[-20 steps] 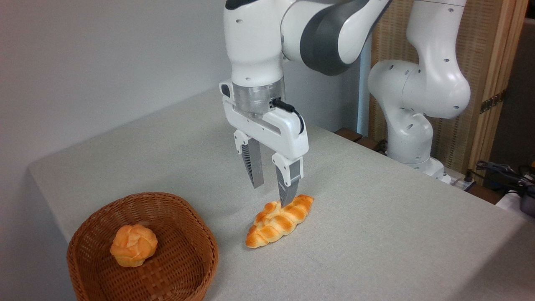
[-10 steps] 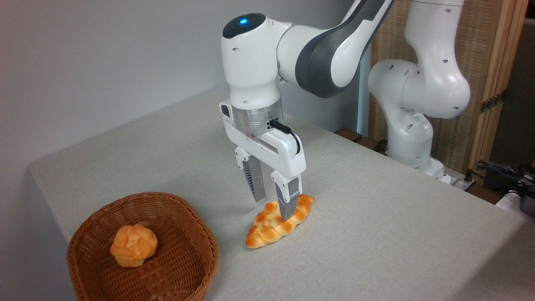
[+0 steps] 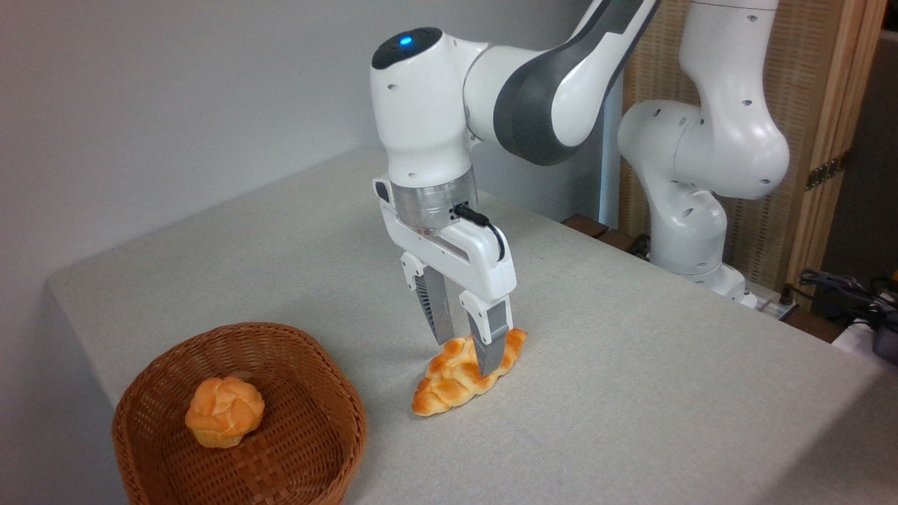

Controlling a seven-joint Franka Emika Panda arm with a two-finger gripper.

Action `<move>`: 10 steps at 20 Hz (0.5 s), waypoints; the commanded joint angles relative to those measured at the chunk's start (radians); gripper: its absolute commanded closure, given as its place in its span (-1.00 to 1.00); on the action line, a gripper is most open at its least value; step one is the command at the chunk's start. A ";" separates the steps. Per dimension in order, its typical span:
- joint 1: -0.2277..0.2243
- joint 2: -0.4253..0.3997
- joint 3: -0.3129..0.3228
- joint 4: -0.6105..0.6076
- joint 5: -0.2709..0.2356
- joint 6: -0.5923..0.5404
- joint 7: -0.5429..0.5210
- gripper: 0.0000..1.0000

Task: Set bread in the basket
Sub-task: 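Close the gripper on the middle of the braided roll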

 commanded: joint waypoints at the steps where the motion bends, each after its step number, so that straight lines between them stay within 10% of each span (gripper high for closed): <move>1: -0.009 0.010 0.008 -0.022 0.014 0.023 0.003 -1.00; 6: -0.010 0.030 0.006 -0.023 0.012 0.022 0.001 -0.76; 10: -0.016 0.043 0.006 -0.023 0.012 0.022 0.006 0.09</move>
